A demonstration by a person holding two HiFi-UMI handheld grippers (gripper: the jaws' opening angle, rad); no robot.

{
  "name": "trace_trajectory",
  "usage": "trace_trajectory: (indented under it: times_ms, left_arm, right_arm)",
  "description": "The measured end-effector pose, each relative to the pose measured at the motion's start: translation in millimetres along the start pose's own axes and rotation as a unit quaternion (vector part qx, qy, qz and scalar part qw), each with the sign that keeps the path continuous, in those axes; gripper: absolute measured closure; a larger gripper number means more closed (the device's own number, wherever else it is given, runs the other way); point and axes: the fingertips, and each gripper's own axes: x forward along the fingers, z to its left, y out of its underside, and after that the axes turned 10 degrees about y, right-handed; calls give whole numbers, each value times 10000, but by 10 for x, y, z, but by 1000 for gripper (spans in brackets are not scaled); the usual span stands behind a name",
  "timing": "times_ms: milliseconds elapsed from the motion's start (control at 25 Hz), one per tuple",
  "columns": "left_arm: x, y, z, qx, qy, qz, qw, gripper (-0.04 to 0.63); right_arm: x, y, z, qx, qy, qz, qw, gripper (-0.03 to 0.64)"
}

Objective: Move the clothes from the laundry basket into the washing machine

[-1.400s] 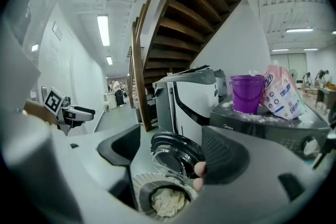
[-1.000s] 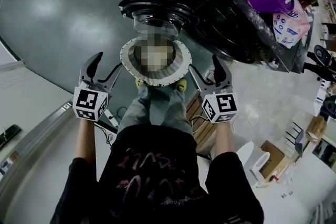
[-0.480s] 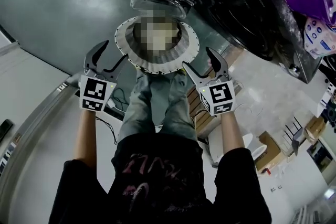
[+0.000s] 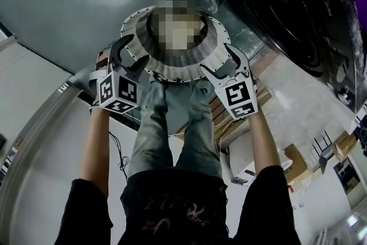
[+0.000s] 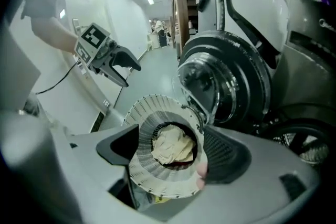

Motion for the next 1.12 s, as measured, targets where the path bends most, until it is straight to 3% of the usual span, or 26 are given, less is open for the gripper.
trace_trajectory:
  times_ms: [120, 360, 640, 880, 1120]
  left_arm:
    - [367, 134, -59, 447, 98, 278, 9986, 270]
    - [1048, 464, -140, 964, 478, 602, 9924, 264]
    - [1803, 625, -157, 1859, 679, 1068, 9744, 261]
    - [2397, 682, -285, 2154, 1017, 1164, 9642, 253]
    - [2962, 853, -304, 2204, 1141, 1256, 9605, 233]
  right_arm:
    - [300, 255, 56, -431, -112, 223, 9988, 227]
    - [954, 777, 210, -872, -267, 704, 9933, 219]
    - [1609, 1281, 407, -1989, -762, 1255, 9690, 210]
    - [2020, 1499, 387, -1954, -778, 1304, 9689, 194]
    - [2476, 1712, 447, -2103, -826, 1278, 9657, 178]
